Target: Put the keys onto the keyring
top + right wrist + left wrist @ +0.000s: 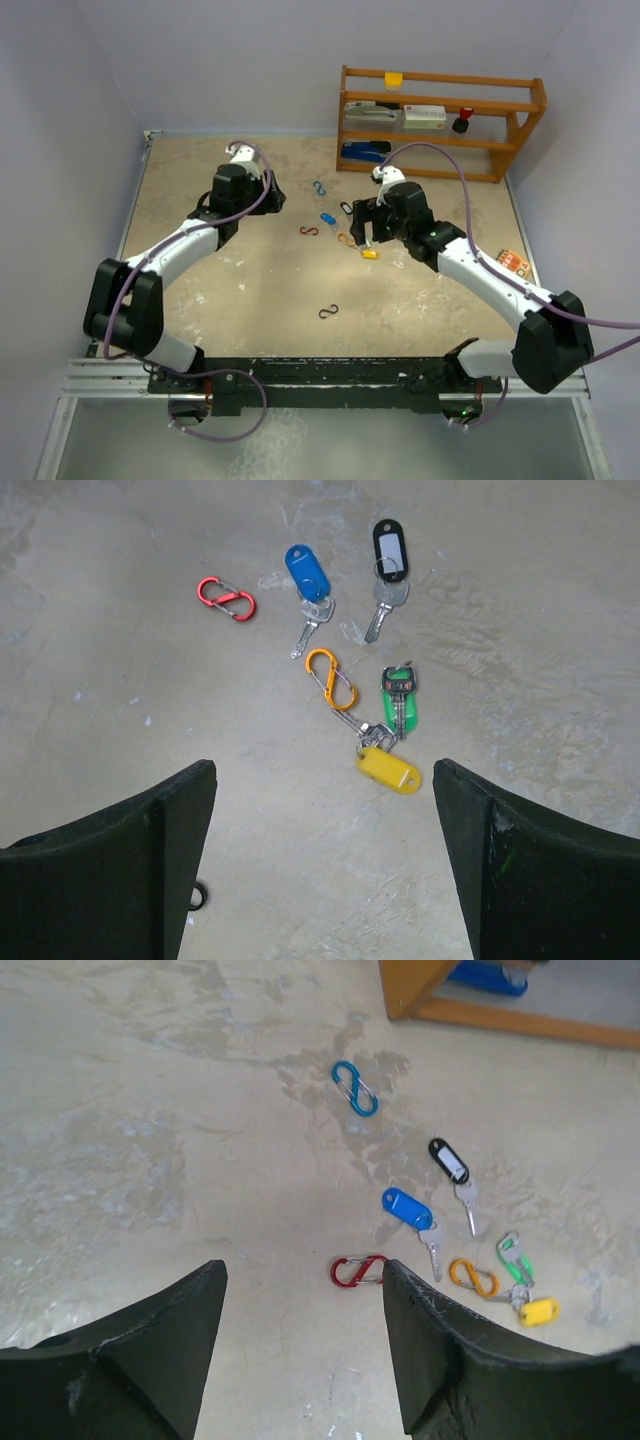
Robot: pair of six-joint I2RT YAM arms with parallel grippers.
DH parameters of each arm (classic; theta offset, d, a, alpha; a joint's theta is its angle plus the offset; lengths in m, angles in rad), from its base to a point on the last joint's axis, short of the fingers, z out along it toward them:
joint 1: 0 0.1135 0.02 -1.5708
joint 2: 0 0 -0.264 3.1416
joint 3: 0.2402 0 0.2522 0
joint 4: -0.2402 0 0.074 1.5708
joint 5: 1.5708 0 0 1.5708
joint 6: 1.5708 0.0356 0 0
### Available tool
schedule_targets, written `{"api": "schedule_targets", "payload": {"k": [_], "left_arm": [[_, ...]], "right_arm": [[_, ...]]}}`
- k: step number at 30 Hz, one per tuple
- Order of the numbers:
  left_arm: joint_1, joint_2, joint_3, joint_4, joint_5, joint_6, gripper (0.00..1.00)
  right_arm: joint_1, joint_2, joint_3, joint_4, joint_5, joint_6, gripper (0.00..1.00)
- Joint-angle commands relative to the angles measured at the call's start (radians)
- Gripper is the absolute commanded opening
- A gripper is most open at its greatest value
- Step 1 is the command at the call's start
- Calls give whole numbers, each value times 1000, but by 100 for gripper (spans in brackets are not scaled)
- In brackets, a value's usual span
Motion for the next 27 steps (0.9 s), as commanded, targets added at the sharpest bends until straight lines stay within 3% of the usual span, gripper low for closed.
{"api": "schedule_targets", "payload": {"k": [1,10,19,27], "left_arm": [[-17,130,99,1,182,126,61],[-51,339,126,134,236,81,77],[-85,410,126,277,283,12,79],[-109,482,157,279,296,0,81]], "right_arm": [[1,-65,12,3,51,19,92],[1,-134,-8,-12,58,18,93],[1,-134,-15,-9,78,10,94],[1,-142,-18,-9,88,6,95]]}}
